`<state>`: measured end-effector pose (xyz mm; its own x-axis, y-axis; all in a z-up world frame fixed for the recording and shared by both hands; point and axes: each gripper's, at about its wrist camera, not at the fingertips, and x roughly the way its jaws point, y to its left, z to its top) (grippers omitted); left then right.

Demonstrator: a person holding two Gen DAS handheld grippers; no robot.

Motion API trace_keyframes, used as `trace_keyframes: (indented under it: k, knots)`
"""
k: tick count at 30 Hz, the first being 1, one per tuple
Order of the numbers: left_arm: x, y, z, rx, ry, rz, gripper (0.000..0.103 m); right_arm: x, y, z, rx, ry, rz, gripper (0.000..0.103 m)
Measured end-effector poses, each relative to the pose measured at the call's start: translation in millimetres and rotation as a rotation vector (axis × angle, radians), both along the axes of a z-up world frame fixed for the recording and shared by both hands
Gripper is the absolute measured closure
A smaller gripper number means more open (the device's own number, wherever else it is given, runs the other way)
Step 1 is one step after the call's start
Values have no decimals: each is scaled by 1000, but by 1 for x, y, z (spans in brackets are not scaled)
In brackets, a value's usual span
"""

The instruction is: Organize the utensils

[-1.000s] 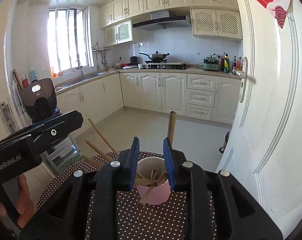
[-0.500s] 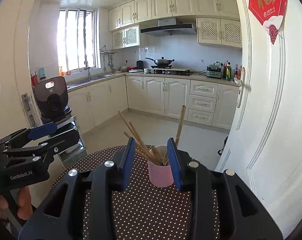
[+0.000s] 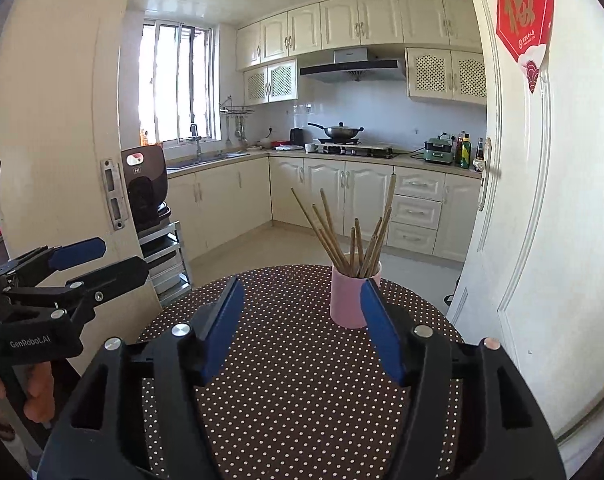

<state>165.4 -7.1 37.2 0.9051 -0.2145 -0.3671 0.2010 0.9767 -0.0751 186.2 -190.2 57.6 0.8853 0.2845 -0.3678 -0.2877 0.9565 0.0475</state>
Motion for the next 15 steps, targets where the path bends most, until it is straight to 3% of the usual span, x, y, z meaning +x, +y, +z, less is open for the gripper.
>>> trace_keyframes:
  k: [6,15]
  knots:
    - [-47,5,-5,19,-56,11,14,-46,15,-1,-22,-70,-5,23]
    - [-111,16,-15,33,-165,80,13,-100,24,-11,-16,-177,-58,12]
